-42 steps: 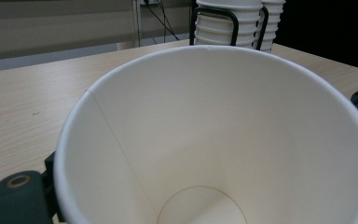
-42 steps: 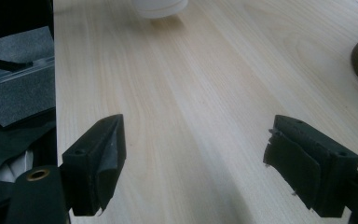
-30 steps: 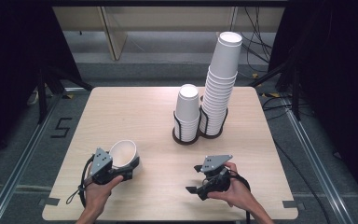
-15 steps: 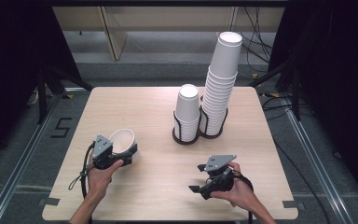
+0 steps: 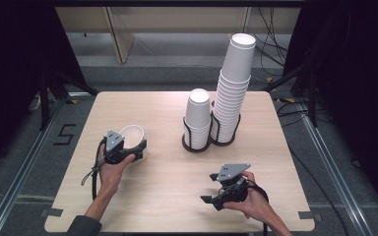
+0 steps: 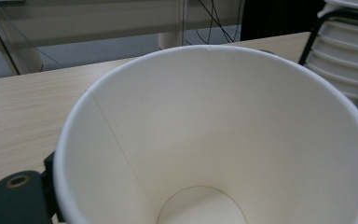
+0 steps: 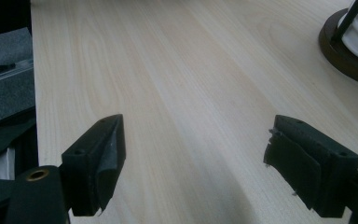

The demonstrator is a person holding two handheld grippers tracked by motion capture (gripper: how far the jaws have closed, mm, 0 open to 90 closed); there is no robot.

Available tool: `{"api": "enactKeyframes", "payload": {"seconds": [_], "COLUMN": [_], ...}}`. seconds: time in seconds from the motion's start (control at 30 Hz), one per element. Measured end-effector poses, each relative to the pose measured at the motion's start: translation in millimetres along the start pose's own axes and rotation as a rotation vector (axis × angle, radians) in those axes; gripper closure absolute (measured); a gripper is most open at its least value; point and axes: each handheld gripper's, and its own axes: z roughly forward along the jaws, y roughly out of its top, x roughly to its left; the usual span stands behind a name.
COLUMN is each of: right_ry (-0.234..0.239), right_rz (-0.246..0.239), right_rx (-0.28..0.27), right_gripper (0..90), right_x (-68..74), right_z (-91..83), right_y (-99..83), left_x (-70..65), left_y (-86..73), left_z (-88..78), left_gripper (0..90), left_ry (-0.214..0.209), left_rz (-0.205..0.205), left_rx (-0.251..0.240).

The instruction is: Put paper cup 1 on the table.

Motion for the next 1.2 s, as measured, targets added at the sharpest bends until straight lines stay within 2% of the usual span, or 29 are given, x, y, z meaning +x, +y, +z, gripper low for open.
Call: {"api": "enactKeyframes", "payload": {"seconds": [0.13,0.37,0.5,0.6,0.63,0.8,0.93,1.13,1.2], "right_ry": [-0.001,-0.002,-0.005,-0.007,-0.004,-0.003,0.002,0.002,0.003], "right_rz": [-0.002,0.002,-0.008,-0.021,0.013,-0.010,-0.001,0.001,0.000], "right_rx": [0.004,0.000,-0.002,-0.007,0.003,0.002,0.008,0.007,0.009], "right_gripper": [19.8,19.8,19.8,19.8,19.8,19.8,19.8,19.8,19.8], "right_x": [-1.0,-1.2,-1.5,-3.1,-1.5,-2.6,-2.3,-1.8,-1.9], "right_z": [0.3,-0.9,-1.5,-1.0,-1.5,0.0,0.6,0.5,0.8], "right_y": [-0.5,-1.3,-1.6,-2.3,-2.8,-3.5,-4.0,-4.2,-4.2], "left_x": [4.7,11.9,14.9,17.2,18.0,22.2,23.2,25.3,26.0], "left_y": [6.8,14.1,15.6,16.4,16.2,13.6,12.3,11.5,11.1], "left_z": [11.7,33.8,43.8,49.2,51.3,60.8,66.7,72.4,74.3], "left_gripper": [12.4,12.3,12.2,12.1,12.0,11.7,11.5,10.9,10.6], "left_ry": [0.034,0.077,0.087,0.098,0.101,0.119,0.121,0.135,0.141], "left_rz": [0.033,0.024,0.034,0.023,0.020,-0.006,-0.023,-0.026,-0.007], "left_rx": [-0.004,0.000,0.011,0.012,0.010,0.020,0.016,0.021,0.019]}}
